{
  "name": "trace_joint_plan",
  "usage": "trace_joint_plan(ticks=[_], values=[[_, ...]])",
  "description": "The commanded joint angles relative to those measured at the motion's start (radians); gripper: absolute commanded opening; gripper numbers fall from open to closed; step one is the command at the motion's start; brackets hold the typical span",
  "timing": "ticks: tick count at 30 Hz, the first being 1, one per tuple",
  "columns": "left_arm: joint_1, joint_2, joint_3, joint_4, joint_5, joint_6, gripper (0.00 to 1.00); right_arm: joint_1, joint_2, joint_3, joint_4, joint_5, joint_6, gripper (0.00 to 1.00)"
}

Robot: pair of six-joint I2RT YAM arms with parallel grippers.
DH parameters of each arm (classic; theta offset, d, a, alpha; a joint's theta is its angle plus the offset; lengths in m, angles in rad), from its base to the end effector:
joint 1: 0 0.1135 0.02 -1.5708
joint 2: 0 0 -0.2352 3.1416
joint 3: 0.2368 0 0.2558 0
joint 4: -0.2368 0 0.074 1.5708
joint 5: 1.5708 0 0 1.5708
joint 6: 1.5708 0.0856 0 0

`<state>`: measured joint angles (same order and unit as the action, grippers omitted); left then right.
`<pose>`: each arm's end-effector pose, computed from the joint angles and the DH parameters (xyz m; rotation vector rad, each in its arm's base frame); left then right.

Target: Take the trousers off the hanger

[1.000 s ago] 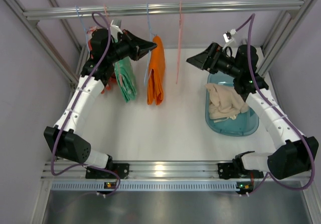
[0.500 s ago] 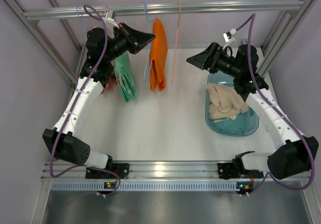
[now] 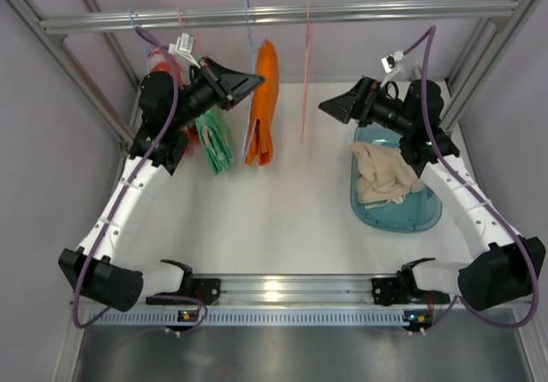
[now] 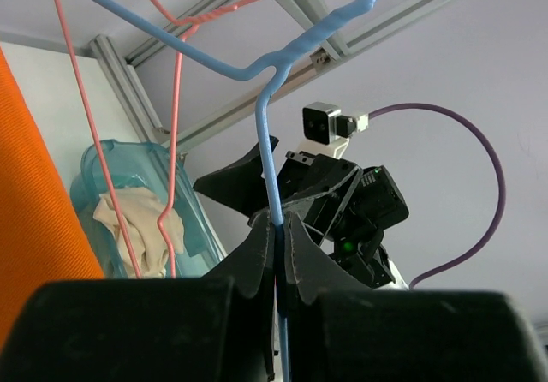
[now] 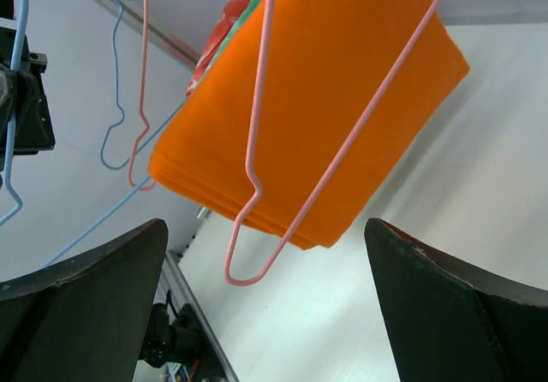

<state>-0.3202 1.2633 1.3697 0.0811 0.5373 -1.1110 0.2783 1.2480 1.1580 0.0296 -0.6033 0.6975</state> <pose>0.3038 -0.1469 0.4512 -0.1192 1.5983 -1.5209 0.3161 0.1408 0.3652 -0.1332 1.7650 1.2165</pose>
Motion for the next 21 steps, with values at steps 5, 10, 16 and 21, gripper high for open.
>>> trace_joint_plan(ticks=[5, 10, 16, 21], values=[[-0.003, -0.146, 0.011, 0.16, -0.059, 0.056, 0.0, 0.064, -0.061, 0.051, 0.084, 0.08, -0.176, 1.0], [-0.003, -0.18, -0.012, 0.12, -0.068, 0.054, 0.0, 0.205, -0.094, 0.106, 0.109, 0.226, -0.359, 0.99], [-0.002, -0.185, 0.017, 0.083, -0.1, 0.06, 0.0, 0.487, -0.117, 0.121, 0.13, 0.541, -0.673, 0.94], [-0.002, -0.185, 0.04, 0.063, -0.122, 0.065, 0.0, 0.674, -0.065, 0.115, 0.134, 0.716, -0.794, 0.87]])
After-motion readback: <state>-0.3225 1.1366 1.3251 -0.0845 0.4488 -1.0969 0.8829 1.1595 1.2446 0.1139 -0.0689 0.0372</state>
